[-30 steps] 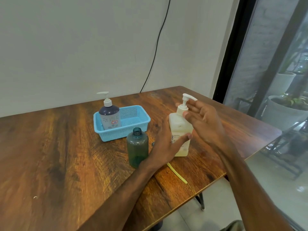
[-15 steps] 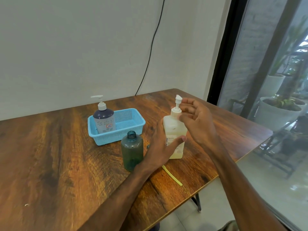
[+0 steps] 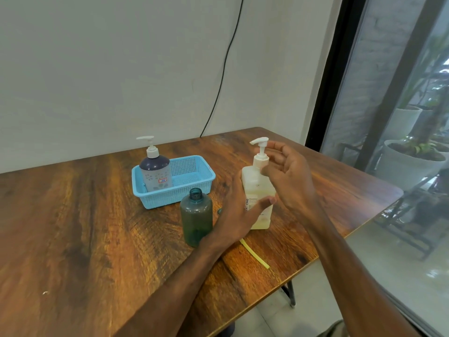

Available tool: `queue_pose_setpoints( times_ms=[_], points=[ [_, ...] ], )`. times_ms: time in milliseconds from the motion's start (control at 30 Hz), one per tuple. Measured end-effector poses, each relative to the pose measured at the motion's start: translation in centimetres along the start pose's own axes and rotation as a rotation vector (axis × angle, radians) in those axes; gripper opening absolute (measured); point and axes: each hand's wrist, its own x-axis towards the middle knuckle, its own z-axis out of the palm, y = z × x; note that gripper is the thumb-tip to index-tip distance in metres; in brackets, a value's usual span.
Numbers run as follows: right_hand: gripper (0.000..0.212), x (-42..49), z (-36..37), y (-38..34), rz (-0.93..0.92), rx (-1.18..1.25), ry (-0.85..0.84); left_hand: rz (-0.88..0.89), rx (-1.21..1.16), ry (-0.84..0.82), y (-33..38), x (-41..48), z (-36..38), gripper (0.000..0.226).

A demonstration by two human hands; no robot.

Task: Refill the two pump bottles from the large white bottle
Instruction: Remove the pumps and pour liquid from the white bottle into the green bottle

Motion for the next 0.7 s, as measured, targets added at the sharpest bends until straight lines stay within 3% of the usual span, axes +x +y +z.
queue_pose_setpoints(
  times_ms=[167,267,367,500,700],
  points=[
    [0.052,-0.21,0.13,-0.23,-0.038,-0.113,0.133,-0.001,0.007,-0.002,-0.07,0.16,0.05,0.090],
    [0.042,-0.17,0.07,-0.26,-0.033,-0.065,0.094,-0.003,0.015,-0.003,-0.17,0.23,0.04,0.087],
    [0.049,-0.08,-0.08,-0.20,-0.035,-0.089,0.027,-0.002,0.029,0.005,-0.01,0.14,0.08,0.087],
    [0.057,-0.23,0.07,-0.33,-0.061,-0.140,0.110,-0.001,0.012,0.000,-0.02,0.10,0.16,0.092],
    [0.043,-0.34,-0.25,-0.43,-0.076,-0.091,0.027,0.000,0.017,0.011,-0.24,0.17,0.27,0.100]
  ],
)
